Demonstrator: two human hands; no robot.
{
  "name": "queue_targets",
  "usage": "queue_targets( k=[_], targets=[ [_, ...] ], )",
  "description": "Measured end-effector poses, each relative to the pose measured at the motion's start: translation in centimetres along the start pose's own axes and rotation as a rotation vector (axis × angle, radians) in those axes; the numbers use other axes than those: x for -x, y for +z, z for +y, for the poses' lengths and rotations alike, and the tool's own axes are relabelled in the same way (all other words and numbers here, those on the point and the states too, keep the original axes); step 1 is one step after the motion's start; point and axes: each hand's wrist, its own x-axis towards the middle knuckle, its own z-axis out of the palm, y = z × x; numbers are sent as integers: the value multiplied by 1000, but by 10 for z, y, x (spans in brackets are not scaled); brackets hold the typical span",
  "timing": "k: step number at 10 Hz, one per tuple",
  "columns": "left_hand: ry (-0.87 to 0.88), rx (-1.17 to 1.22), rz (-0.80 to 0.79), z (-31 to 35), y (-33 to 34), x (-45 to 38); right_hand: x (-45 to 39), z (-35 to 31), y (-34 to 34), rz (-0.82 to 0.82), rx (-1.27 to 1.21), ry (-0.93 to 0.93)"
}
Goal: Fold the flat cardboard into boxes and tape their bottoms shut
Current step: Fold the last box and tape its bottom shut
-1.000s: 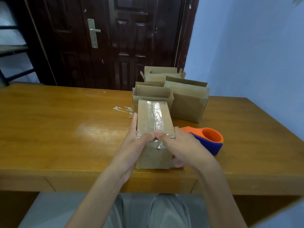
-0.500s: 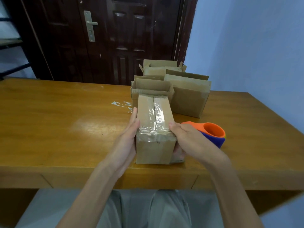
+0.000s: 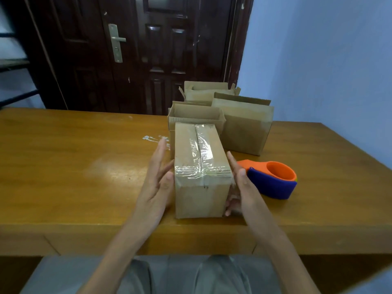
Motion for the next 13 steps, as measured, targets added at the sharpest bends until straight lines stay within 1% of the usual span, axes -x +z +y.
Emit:
queue_targets(
  k=[1, 2, 3, 4, 5, 7, 8, 9, 10, 12, 13],
  targets=[
    [226, -125, -7, -11, -19, -2, 2, 5, -13, 119, 72, -197],
    [268, -100, -73, -15, -31, -5, -2, 4, -24, 97, 140, -323],
    [221, -131, -78, -13, -33, -9, -10, -7, -27, 31, 182, -357],
    [184, -110, -106, -6, -36, -11, -18, -10, -35, -36, 208, -355],
    [175, -115, -108, -2, -33, -10, -20, -8, -43, -114, 165, -313],
    [181, -101, -71, 0, -28, -13, -23, -12, -52, -184, 133, -280],
    [185, -114, -61, -2, -27, -14, -25, -16, -55, -192, 162, -298],
    [212, -113, -49, -5, -25, -14, -25, -19, -55, -152, 230, -338],
    [253, -109, -3, -9, -20, -13, -27, -21, -51, -96, 330, -406],
    [342, -89, 57, -15, -10, -14, -27, -18, -46, -79, 283, -395],
    [340, -66, 80, -18, -6, -13, -27, -15, -42, -51, 294, -399]
  ],
)
